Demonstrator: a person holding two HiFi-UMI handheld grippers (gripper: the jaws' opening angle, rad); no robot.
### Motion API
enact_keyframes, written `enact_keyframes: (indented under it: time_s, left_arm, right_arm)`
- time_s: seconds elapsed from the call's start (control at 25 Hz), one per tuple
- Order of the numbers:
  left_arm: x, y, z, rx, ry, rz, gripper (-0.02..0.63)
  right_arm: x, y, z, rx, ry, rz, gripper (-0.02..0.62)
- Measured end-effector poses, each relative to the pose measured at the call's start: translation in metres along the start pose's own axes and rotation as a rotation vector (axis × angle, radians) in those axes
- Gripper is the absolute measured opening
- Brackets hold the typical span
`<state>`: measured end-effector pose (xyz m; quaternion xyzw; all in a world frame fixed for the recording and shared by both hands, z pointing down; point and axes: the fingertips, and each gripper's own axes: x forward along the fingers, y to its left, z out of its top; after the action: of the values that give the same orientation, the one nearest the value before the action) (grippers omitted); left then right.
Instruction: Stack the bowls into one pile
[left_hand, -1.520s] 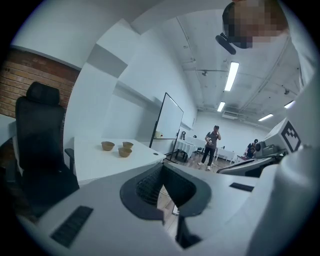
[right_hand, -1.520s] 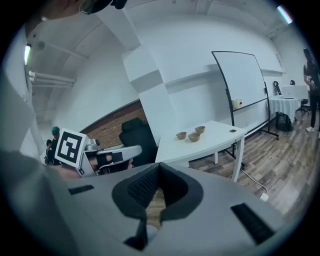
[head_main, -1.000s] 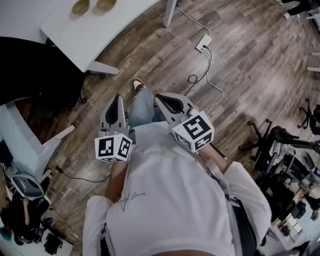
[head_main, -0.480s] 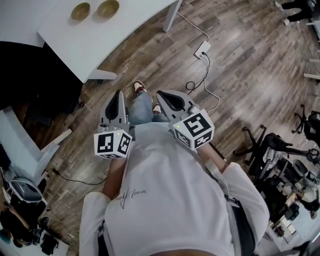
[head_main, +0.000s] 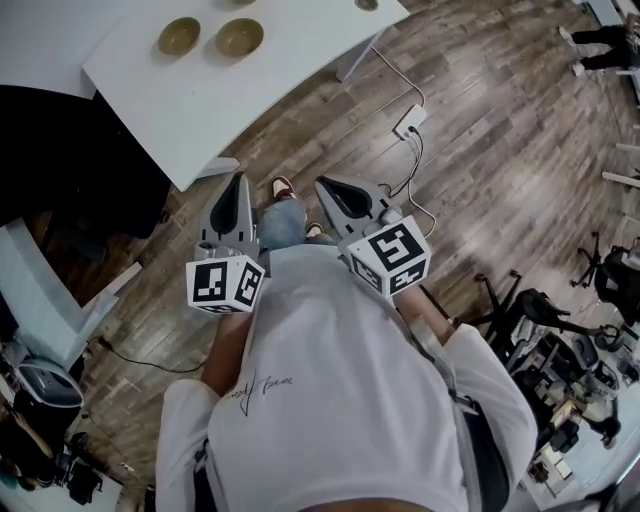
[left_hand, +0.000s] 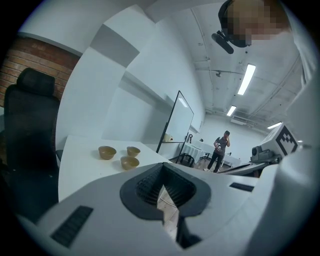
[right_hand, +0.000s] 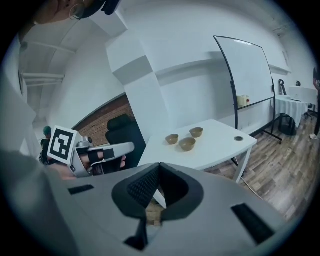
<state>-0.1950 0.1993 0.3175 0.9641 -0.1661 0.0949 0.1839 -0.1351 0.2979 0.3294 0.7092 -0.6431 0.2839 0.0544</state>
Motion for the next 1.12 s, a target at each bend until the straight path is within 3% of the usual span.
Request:
enact_keyframes:
  time_s: [0.44,0.72,1.12]
  left_arm:
    - [0.024,0.043,0.02,-0.058,-0.034,0.02,0.006]
    - [0.024,0.056,0.024,-0.105,-0.057,0.074,0.008]
    - [0.063,0.062,0.039,-0.093,-0.067,0.153,0.006]
  right_arm:
    - [0.047,-0.003,0.03,-0.048,0.044,0.011,0.006]
    - [0.063,-0.001,0.042,-0.093,0.08,0.053,0.006]
    - [0.096,-0.036,0.078,-0.149,0.07,0.128,0.006]
